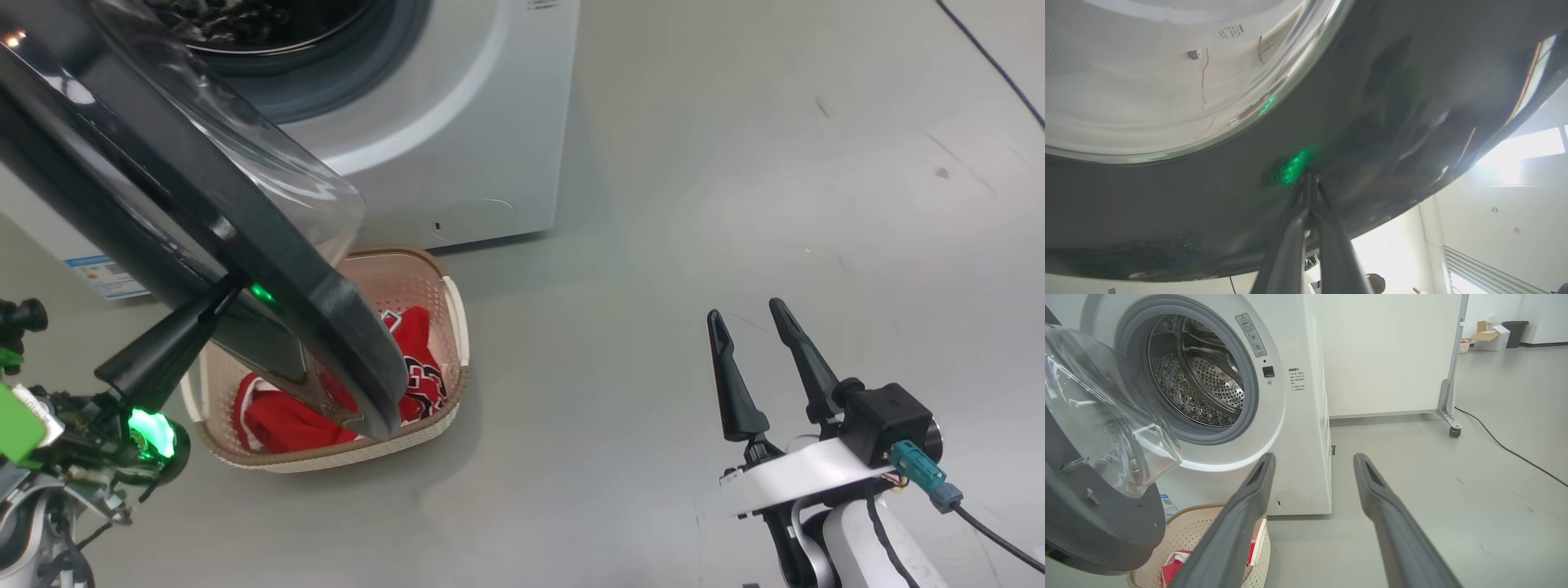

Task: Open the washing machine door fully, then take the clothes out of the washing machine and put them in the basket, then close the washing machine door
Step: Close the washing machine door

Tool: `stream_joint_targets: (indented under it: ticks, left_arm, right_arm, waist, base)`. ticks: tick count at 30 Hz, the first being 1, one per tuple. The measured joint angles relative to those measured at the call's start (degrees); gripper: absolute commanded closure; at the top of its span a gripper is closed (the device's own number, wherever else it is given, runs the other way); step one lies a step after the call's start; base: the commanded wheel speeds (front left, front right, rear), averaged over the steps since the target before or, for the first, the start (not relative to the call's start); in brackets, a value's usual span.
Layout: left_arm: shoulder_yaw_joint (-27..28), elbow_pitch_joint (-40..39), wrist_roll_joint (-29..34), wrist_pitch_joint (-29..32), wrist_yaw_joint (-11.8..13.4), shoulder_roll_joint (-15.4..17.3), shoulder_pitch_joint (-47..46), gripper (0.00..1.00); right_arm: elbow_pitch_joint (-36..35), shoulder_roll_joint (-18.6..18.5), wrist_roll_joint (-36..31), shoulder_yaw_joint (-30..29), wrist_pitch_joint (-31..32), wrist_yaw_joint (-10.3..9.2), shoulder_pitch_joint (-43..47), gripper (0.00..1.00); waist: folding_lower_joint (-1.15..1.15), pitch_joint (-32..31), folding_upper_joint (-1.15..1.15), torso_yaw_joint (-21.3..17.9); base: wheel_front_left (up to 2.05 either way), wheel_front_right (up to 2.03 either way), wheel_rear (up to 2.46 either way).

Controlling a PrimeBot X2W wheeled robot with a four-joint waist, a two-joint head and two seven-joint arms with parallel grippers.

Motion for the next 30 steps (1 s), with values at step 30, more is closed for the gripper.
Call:
stream_joint_targets:
  ticks: [30]
  left_arm:
    - [-0.6, 9.73, 7.49, -9.27, 8.36, 1.22, -22.52, 1.0]
  right_arm:
    - [-3.61, 0.02, 6.01, 4.69, 0.0, -2.49, -5.0, 0.0]
  waist:
    - [0.0, 10.45, 0.0, -11.97]
  base:
    - [0.0, 0.0, 0.0]
